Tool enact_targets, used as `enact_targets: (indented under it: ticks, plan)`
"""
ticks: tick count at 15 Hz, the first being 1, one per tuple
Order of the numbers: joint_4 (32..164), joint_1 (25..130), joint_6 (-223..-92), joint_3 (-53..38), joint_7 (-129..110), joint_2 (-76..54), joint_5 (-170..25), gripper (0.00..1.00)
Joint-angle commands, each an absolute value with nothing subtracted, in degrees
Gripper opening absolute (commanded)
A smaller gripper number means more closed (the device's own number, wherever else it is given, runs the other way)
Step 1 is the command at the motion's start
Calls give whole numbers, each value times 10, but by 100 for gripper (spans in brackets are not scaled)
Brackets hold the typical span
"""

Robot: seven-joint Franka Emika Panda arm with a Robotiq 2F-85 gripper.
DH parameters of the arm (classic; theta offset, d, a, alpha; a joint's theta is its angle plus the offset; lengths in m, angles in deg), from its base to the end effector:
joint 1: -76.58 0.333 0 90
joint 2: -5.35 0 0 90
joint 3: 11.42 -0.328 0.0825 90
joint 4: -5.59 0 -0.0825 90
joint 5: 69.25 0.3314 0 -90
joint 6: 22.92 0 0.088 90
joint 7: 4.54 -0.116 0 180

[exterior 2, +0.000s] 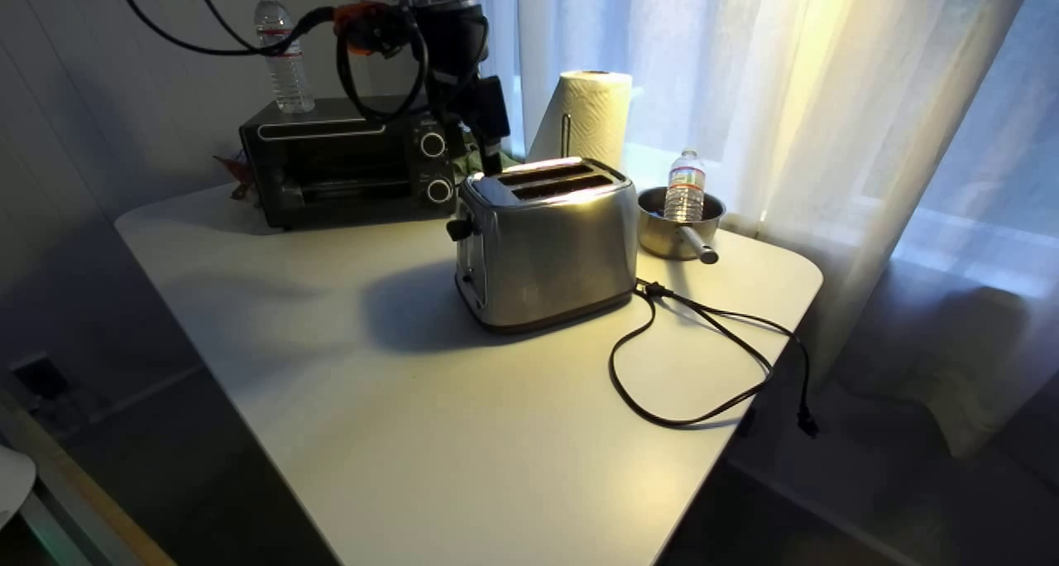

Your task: Move the toaster to the right

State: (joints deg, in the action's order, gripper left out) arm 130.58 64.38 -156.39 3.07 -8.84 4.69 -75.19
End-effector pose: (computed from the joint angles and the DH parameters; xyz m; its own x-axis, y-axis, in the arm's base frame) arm 0.4517 -0.2295 0.4313 0.8833 -0.4476 0.1394 -0.4603 -0.8844 0.0767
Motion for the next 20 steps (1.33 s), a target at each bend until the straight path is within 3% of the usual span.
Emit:
enact_targets:
  ticks: [1,10,15,20]
  plan:
    - [1431,647,-1636,15,-112,158,-818,100]
    - [1568,659,-1632,-12,-9,348,-800,100]
    - [1549,683,-1504,-5,-1,407,-711,100]
    - [1562,698,-1462,-9,33,456,-693,100]
